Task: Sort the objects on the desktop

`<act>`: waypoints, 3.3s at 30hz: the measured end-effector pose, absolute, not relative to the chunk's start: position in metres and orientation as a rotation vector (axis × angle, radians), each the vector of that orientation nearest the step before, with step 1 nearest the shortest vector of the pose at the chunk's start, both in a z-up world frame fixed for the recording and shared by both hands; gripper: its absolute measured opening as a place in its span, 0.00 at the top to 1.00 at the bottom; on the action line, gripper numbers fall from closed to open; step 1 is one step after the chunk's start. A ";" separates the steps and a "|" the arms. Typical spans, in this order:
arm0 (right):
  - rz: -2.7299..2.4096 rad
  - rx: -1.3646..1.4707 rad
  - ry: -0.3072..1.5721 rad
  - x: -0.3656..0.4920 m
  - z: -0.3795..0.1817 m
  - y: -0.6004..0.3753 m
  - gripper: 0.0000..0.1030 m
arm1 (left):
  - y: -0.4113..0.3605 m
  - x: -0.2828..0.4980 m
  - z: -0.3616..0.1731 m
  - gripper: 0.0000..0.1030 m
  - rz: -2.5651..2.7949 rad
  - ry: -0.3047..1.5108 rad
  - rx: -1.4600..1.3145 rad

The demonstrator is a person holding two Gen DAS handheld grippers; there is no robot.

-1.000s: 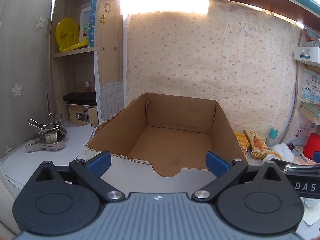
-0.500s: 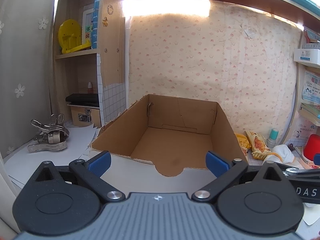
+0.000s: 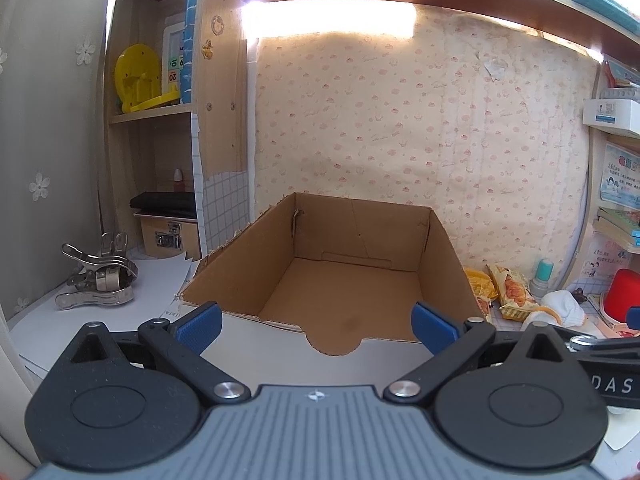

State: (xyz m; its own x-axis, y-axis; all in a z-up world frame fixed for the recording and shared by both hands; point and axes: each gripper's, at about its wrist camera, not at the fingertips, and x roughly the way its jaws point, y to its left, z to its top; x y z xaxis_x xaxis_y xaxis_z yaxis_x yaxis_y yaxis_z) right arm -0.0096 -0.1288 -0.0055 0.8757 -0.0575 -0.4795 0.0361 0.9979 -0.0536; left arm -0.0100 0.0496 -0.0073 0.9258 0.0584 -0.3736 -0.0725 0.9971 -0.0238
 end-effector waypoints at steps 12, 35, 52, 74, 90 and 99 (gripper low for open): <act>-0.048 -0.043 0.500 -0.011 -0.003 -0.130 0.02 | 0.048 -0.010 -0.005 0.00 0.064 0.379 -0.034; -0.050 -0.041 0.501 -0.012 -0.003 -0.129 0.02 | 0.046 -0.009 -0.008 0.00 0.056 0.381 -0.029; -0.051 -0.028 0.503 -0.013 -0.003 -0.133 0.02 | 0.037 -0.010 -0.012 0.00 0.039 0.382 -0.015; -0.068 -0.002 0.499 -0.013 -0.005 -0.146 0.02 | 0.030 -0.011 -0.014 0.00 0.010 0.385 -0.024; -0.058 0.130 0.231 -0.062 -0.012 -0.232 0.02 | -0.021 -0.035 -0.034 0.00 -0.171 0.322 -0.057; -0.070 0.072 0.328 -0.064 -0.040 -0.271 0.02 | -0.057 -0.035 -0.060 0.00 -0.254 0.369 -0.030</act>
State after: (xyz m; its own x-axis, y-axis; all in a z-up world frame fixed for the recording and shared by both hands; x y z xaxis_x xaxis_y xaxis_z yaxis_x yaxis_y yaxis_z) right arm -0.0642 -0.2710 -0.0404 0.9444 -0.0565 -0.3238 0.0798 0.9951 0.0591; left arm -0.0352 -0.0572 -0.0600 0.9014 -0.2508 -0.3529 0.2399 0.9679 -0.0749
